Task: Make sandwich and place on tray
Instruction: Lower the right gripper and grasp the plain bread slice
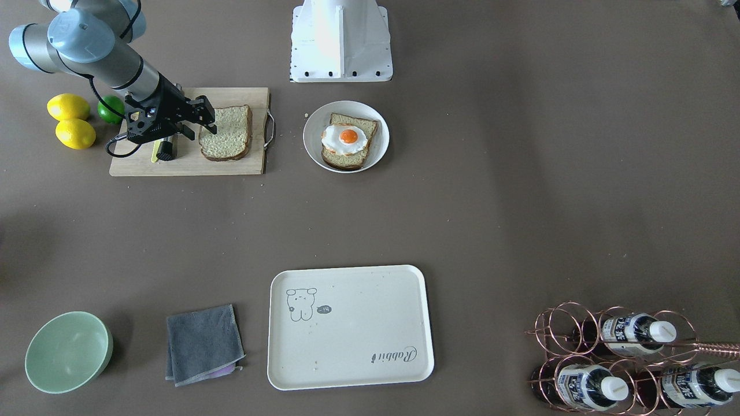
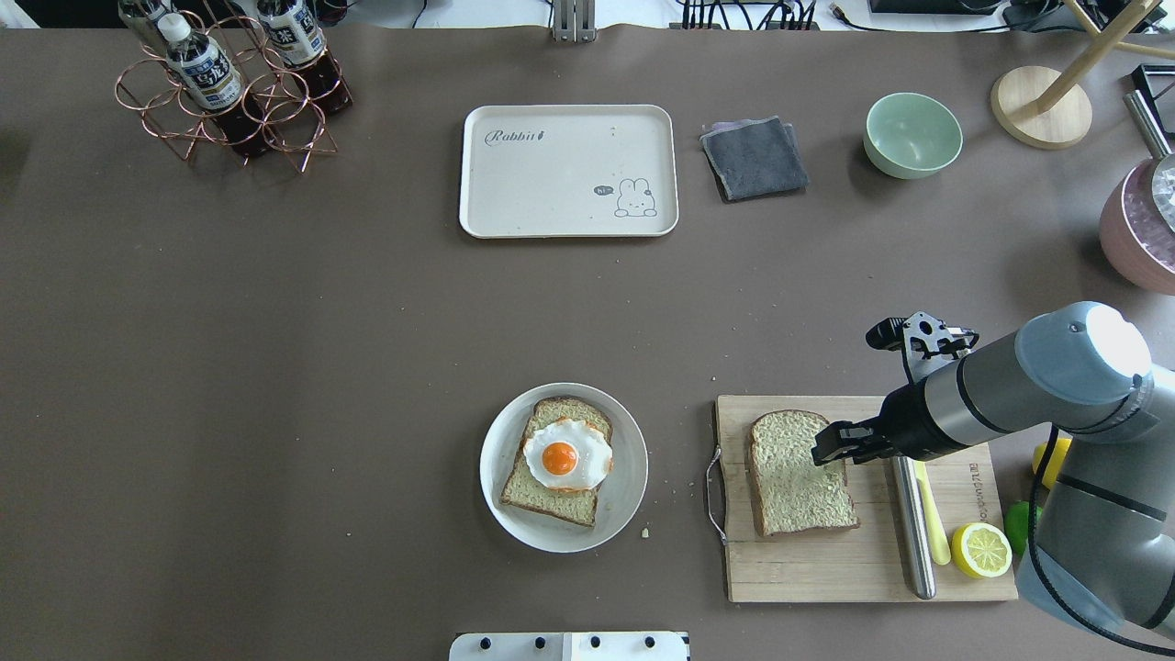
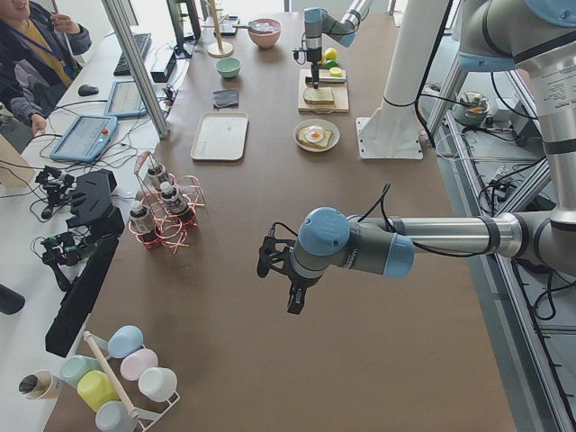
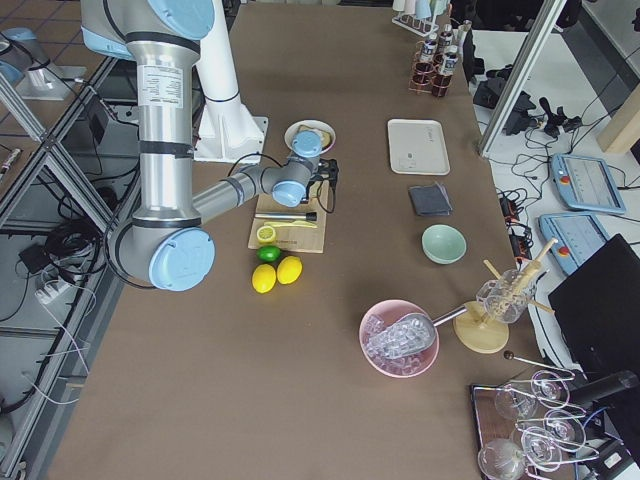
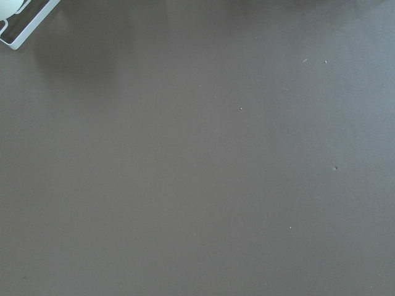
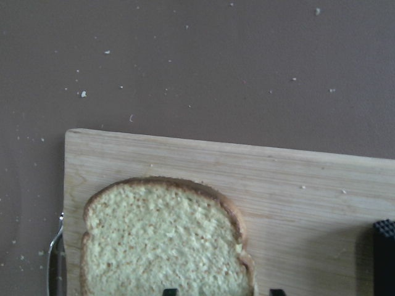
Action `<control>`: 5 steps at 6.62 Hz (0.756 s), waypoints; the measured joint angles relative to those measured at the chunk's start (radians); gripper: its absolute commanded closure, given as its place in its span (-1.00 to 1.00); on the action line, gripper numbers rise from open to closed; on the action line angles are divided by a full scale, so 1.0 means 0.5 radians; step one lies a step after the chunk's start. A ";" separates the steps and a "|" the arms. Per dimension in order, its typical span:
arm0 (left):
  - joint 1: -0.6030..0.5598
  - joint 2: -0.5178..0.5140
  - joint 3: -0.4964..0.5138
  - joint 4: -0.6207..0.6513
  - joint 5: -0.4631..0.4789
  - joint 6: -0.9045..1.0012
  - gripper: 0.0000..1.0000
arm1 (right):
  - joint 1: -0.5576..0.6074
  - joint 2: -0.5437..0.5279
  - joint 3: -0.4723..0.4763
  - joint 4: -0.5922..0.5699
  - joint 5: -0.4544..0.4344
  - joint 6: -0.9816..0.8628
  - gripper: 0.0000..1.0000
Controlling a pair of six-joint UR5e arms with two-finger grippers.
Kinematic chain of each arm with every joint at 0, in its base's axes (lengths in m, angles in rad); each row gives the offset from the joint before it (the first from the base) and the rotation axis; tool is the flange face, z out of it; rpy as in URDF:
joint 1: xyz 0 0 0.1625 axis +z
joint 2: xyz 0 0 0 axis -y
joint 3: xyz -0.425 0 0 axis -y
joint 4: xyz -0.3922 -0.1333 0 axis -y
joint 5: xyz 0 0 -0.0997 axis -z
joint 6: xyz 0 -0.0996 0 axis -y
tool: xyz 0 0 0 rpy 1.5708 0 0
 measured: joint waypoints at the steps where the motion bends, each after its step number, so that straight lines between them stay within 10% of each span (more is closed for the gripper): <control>1: -0.001 0.001 -0.003 0.000 0.000 0.002 -0.95 | 0.000 -0.010 -0.010 0.005 -0.006 0.001 0.05; 5: -0.007 0.005 -0.012 -0.002 0.000 0.013 -0.95 | -0.014 0.007 -0.024 0.010 -0.011 0.095 0.22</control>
